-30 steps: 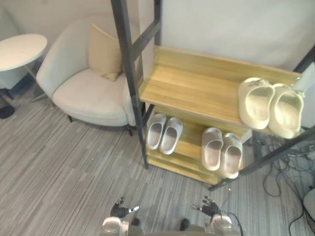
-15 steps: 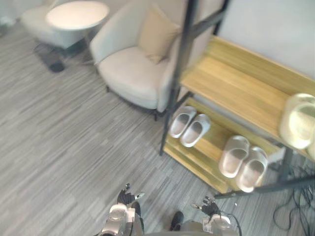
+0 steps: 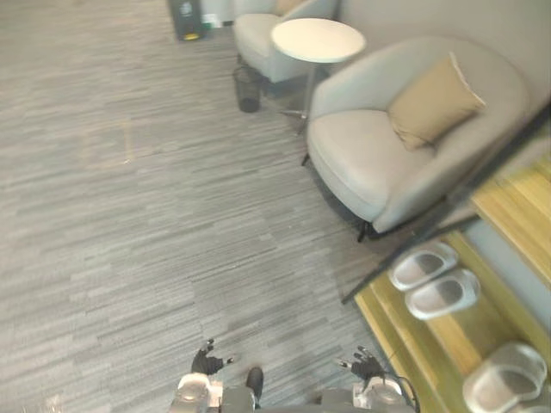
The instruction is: Organize the slippers on the shoe rack
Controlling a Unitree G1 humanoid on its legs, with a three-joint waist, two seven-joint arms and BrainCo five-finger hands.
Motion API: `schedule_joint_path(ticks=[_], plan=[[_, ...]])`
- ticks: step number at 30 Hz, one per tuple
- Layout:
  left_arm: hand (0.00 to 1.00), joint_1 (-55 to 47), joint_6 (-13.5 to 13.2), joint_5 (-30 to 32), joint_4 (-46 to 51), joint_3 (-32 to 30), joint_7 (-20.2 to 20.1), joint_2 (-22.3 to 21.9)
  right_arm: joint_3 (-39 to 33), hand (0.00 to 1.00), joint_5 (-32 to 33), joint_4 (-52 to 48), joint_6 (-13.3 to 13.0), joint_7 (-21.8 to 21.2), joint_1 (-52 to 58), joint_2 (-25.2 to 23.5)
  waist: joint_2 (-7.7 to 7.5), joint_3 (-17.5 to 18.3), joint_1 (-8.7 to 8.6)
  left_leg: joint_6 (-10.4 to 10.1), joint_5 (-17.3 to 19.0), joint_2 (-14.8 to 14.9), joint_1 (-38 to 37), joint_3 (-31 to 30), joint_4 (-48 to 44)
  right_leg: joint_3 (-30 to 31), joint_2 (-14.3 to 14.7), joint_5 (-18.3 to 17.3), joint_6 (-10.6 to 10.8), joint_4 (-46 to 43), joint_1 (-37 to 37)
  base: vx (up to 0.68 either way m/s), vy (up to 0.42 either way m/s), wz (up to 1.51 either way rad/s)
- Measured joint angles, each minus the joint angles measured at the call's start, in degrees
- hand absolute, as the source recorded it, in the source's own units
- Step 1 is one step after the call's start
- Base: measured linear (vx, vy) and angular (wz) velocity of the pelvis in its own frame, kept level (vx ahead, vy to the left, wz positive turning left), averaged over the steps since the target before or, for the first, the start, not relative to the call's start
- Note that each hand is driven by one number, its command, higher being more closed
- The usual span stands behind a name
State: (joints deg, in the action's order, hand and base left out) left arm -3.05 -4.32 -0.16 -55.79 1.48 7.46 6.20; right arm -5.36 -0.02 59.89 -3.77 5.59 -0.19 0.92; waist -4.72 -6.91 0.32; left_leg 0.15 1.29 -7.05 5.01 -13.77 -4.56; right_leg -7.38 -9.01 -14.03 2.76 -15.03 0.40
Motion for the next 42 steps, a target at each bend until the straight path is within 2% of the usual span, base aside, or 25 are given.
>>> schedule_joint_path(ticks=[4,6,7,8,10,11,12,14,16,19,20,22,24,25,27,29,30,31,32,33,35,36,37,39,42], plan=[[0.00,0.23,-0.25,-2.40,0.16,-1.66,-0.12,-0.94,-0.08,0.00,0.01,0.14,-0.08,0.01,-1.68,0.28,2.17,-1.07,0.11,-0.80,-0.52,-1.34,3.63,0.47,-4.03,-5.13,-0.36,0.12,0.35,3.84,3.26,0.07,-0.135,0.59],[0.00,0.31,-0.40,-2.95,0.64,-2.28,-0.14,-1.28,-0.64,0.00,0.00,0.27,0.00,0.07,-1.89,0.09,2.14,-1.69,0.08,-0.62,0.97,-0.25,6.06,9.44,-6.87,-8.85,-0.71,0.48,0.63,4.93,4.79,0.00,-0.027,0.88],[0.00,0.33,-0.25,-3.96,0.52,-2.70,-0.10,-1.77,-0.75,0.00,0.01,0.30,0.07,0.14,-1.93,0.35,3.93,-2.33,0.01,2.48,5.22,4.16,7.70,22.85,-10.89,-11.29,1.50,0.41,0.62,5.48,6.42,0.00,-0.003,0.59],[0.00,0.32,-0.26,-4.11,0.54,-2.82,-0.13,-1.79,-0.84,0.00,0.01,0.33,0.16,0.20,-2.03,0.34,4.11,-2.56,0.14,2.92,5.70,5.03,8.19,25.23,-11.82,-11.80,2.00,0.36,0.66,5.49,6.85,-0.01,0.002,0.72],[0.00,0.30,-0.43,-4.53,0.86,-2.84,-0.04,-0.61,-1.23,0.00,0.02,-0.01,0.34,0.76,-2.38,0.11,2.31,-2.81,0.88,1.75,3.49,4.09,8.84,30.12,-10.10,-15.37,0.65,0.12,0.97,6.05,7.47,-0.01,0.006,0.77],[0.00,0.43,-0.34,-4.50,1.02,-2.85,-0.02,-0.58,-1.22,0.00,0.03,-0.21,0.33,0.90,-2.38,0.11,2.33,-2.64,0.90,2.08,5.82,4.34,8.80,32.73,-8.63,-16.87,0.82,-0.45,1.55,6.59,7.57,0.07,0.003,1.00],[0.00,0.68,-0.32,-4.53,1.03,-3.28,-0.10,-0.41,-1.31,0.00,0.03,-0.18,0.42,1.23,-2.54,0.27,1.07,-2.80,1.20,4.23,6.58,3.18,8.99,34.13,-8.12,-18.01,0.08,-2.30,2.54,7.30,7.76,0.09,0.000,0.79],[0.00,0.65,-0.31,-4.53,0.99,-4.49,-0.05,-0.47,-1.39,0.00,0.03,-0.17,0.52,1.27,-2.00,0.38,0.58,-2.73,1.39,4.38,6.65,1.41,8.60,33.45,-6.63,-18.75,-0.99,-2.56,2.99,6.82,7.82,0.11,0.026,0.50],[0.00,0.40,-0.23,-4.46,0.30,-5.08,-0.09,-0.75,-1.43,0.00,0.00,-0.16,0.73,1.19,-1.50,0.22,1.11,-2.62,1.48,4.81,6.93,0.14,6.25,31.74,-5.21,-18.53,-2.97,-2.63,3.11,-1.02,6.63,0.15,0.109,0.40],[0.00,-0.15,0.13,-4.34,-0.07,-4.28,-0.24,-0.51,-1.22,0.00,-0.03,-0.81,0.79,0.80,0.00,-0.97,0.91,-2.13,0.75,6.09,7.97,-1.60,1.30,27.55,-3.74,-12.39,-6.94,-1.25,3.22,-27.31,-1.96,0.27,0.150,0.60],[0.00,-0.21,0.35,-3.97,-0.35,-4.26,-0.28,-0.34,-1.21,0.00,-0.03,-0.92,0.83,0.53,-0.33,-0.72,0.93,-2.17,0.09,6.01,8.61,-1.92,-1.23,25.71,-2.54,-9.84,-6.81,-1.64,2.61,-37.68,-6.76,0.32,0.087,0.65],[0.00,-0.25,0.67,-3.48,-0.54,-4.11,-0.26,-0.37,-1.22,0.00,-0.03,-1.13,0.83,0.42,-0.51,-0.29,1.33,-2.43,0.00,5.61,8.76,-1.91,-4.75,24.14,-1.32,-9.27,-5.87,-3.00,2.18,-41.89,-10.01,0.41,0.069,0.49],[0.00,-0.50,0.87,-3.36,-0.82,-3.81,-0.24,-0.41,-1.19,0.00,-0.05,-1.52,0.82,0.34,-0.50,0.12,1.49,-2.52,-0.47,5.70,8.75,-1.57,-8.81,22.24,0.18,-9.86,-4.12,-5.51,1.33,-38.75,-13.10,0.43,0.019,0.57],[0.00,0.42,0.83,-3.30,-0.80,-3.69,-0.27,-0.73,-1.20,0.00,-0.05,-2.13,0.74,0.25,-0.91,0.65,2.39,-2.75,-1.20,5.26,9.00,-0.30,-10.50,20.07,1.22,-9.77,-0.90,-6.23,0.38,-30.46,-16.85,0.37,-0.015,0.53],[0.00,1.32,0.81,-3.21,-0.80,-2.51,-0.34,-0.89,-1.20,0.00,-0.05,-2.32,0.75,0.24,-1.52,1.27,3.48,-3.26,-1.72,5.07,9.11,1.10,-11.71,17.98,2.50,-9.57,2.18,-4.54,0.28,-21.20,-19.48,0.38,-0.030,0.68],[0.00,2.26,0.72,-2.12,-0.76,-1.55,-0.64,-0.87,-1.30,0.00,0.01,-2.64,0.78,0.13,-1.60,1.13,3.21,-3.14,-2.21,2.37,10.71,2.08,-14.82,14.76,3.74,-7.93,6.01,5.46,-1.63,-5.33,-22.37,0.48,-0.072,0.76],[0.00,2.16,0.72,-2.08,-0.80,-1.59,-0.75,-0.89,-1.28,0.00,0.02,-2.62,0.79,0.07,-1.54,1.03,2.98,-3.09,-2.31,1.73,11.09,2.03,-15.56,14.42,3.69,-7.71,6.45,7.29,-2.43,-3.67,-22.38,0.52,-0.140,0.66],[0.00,1.09,0.72,-1.77,-0.89,-1.74,-1.15,-0.94,-1.23,0.00,-0.01,-2.63,0.81,0.06,-1.11,0.57,2.18,-2.57,-2.63,-0.07,12.32,1.62,-17.65,13.24,3.23,-7.64,7.33,13.20,-5.44,-1.24,-22.11,0.44,-0.141,0.55],[0.00,0.75,0.80,-1.15,-1.28,-2.30,-1.32,-1.46,-1.38,0.00,-0.07,-2.66,0.81,-0.05,-1.02,0.50,2.36,-2.12,-3.09,-0.93,13.52,2.24,-18.75,12.24,2.14,-7.30,7.89,14.41,-7.54,-2.40,-21.72,0.68,-0.179,0.49],[0.00,0.15,0.74,-0.95,-1.26,-3.52,-1.52,-2.60,-1.59,0.00,-0.08,-2.85,0.76,0.05,-1.56,0.91,4.16,-1.49,-2.67,-1.72,14.14,3.59,-16.99,12.34,-3.33,-7.97,8.62,12.55,-7.99,-2.10,-20.25,0.47,-0.118,0.22],[0.00,-0.07,0.79,-0.92,-1.02,-6.09,-1.56,-4.43,-1.67,0.00,-0.09,-2.98,0.87,-0.01,-1.78,0.68,5.75,-2.01,-2.45,-2.24,13.96,4.28,-12.95,14.40,-15.54,-7.71,9.79,11.16,-7.94,0.17,-16.75,0.64,-0.122,-0.02],[0.00,-0.08,0.79,-0.81,-0.52,-9.31,-1.56,-5.44,-0.99,0.00,-0.02,-3.33,0.99,0.08,-1.62,0.90,6.48,-2.34,-2.11,-5.69,11.51,5.93,-7.82,16.77,-31.35,-7.17,10.27,9.54,-7.75,1.96,-12.15,0.65,-0.073,-0.05],[0.00,-0.11,0.78,-0.82,-0.27,-9.85,-1.55,-5.59,-0.80,0.00,-0.03,-3.58,1.00,0.08,-1.45,0.92,6.59,-2.48,-2.09,-5.90,11.33,6.79,-6.04,17.57,-36.09,-7.11,10.39,8.85,-7.80,2.30,-10.67,0.59,-0.009,-0.02],[0.00,-0.42,0.74,-0.86,2.10,-12.38,-1.41,-5.92,-0.42,0.00,0.05,-5.19,0.93,0.22,0.21,-0.60,6.07,-2.94,-0.71,-3.42,13.48,14.77,0.92,23.79,-53.87,-6.01,10.70,4.53,-7.37,2.99,-2.59,0.45,0.028,-0.08],[0.00,-0.48,0.69,-0.88,4.00,-13.37,-1.33,-6.06,0.04,0.00,0.12,-5.05,0.99,0.41,0.14,-1.70,5.37,-2.95,0.34,-2.90,15.80,18.69,8.34,25.04,-54.22,-3.92,9.74,2.21,-6.25,4.58,2.13,0.41,0.109,-0.34]])
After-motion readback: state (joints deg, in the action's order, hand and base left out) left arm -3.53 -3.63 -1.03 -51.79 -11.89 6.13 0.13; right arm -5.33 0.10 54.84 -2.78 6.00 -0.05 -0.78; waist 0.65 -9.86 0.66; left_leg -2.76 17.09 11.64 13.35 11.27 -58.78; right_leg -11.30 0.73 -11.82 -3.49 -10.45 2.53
